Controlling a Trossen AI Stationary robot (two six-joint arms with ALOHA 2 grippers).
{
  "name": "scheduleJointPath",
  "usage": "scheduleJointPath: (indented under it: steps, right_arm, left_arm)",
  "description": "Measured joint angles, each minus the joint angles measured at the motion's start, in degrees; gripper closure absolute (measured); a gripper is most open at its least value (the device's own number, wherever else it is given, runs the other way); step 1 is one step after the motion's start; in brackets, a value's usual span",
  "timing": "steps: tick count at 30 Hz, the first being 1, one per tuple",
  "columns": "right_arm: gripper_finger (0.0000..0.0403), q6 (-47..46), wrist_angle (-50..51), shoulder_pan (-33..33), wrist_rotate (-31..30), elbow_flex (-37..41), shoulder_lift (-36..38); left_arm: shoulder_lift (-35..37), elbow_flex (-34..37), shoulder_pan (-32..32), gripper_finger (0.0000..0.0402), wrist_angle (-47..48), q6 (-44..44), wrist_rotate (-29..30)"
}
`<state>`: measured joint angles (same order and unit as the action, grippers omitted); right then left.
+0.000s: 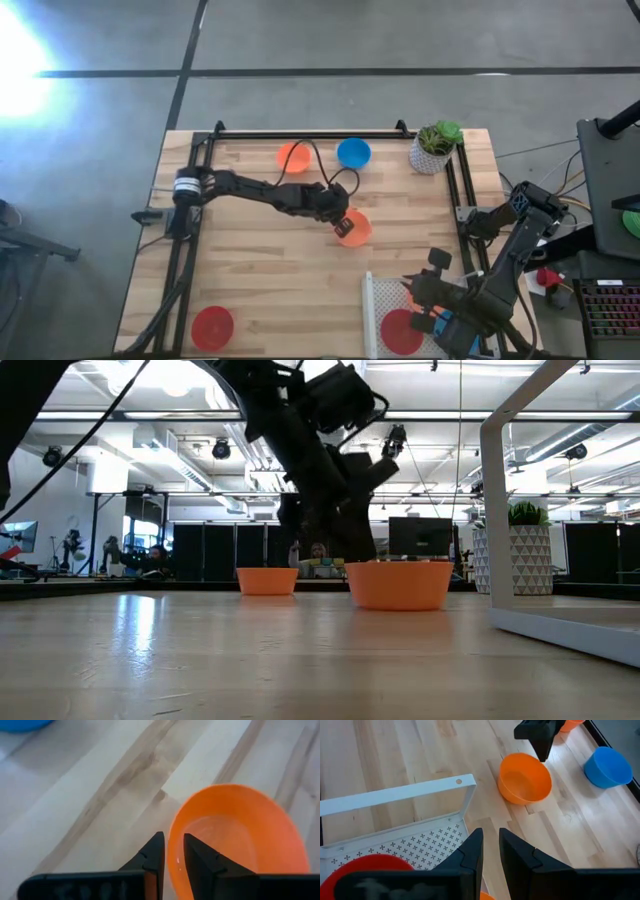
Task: Pick & Place Mini bowls
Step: Stack the bottom orange bowl on top of the orange bowl on the shelf
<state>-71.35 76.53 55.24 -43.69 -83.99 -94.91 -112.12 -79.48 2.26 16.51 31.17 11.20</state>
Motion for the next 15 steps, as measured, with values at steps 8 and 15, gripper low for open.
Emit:
scheduleJointPath:
  steps: [8, 15]
  right_arm:
    - [0.0344, -3.44, -0.09, -0.22, -8.16, 0.01, -0.02]
    - [0.0344, -10.25, 1.87, -4.13, -10.77, 0.04, -0.02]
  left_arm:
    - [7.42, -0.04, -0.60, 0.0337, 2.85, -7.28, 0.13]
    - [16.48, 0.00, -5.10, 0.0337, 7.88, -11.62, 4.84]
